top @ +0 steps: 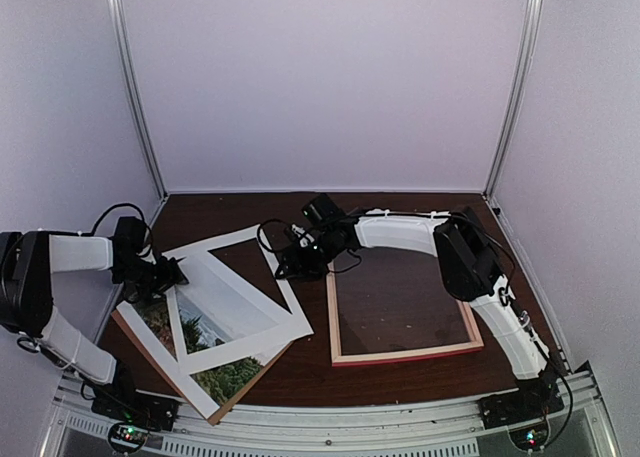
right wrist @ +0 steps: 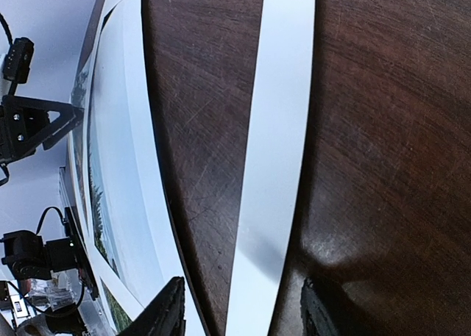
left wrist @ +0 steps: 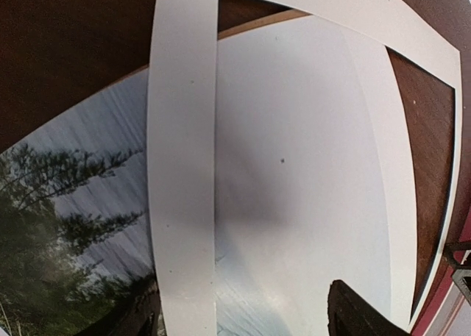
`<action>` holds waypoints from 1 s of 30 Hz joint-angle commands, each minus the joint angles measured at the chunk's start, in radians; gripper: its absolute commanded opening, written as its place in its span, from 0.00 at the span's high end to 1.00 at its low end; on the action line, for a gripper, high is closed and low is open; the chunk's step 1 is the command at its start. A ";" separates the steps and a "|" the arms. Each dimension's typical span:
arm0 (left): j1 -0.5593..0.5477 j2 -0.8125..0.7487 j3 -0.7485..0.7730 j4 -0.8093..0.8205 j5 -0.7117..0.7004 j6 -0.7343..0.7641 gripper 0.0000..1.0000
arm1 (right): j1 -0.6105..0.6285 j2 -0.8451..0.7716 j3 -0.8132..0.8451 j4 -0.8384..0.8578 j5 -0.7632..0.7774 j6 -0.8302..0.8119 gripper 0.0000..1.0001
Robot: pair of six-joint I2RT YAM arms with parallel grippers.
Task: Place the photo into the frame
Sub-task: Pick up the mat board from the photo.
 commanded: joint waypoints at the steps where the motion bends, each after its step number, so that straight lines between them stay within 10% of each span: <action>1: -0.003 0.031 -0.028 0.015 0.055 0.004 0.22 | 0.002 0.021 0.021 -0.009 -0.008 0.035 0.48; 30: -0.030 0.065 -0.053 0.128 0.114 -0.016 0.30 | -0.052 -0.067 -0.168 0.281 -0.154 0.204 0.64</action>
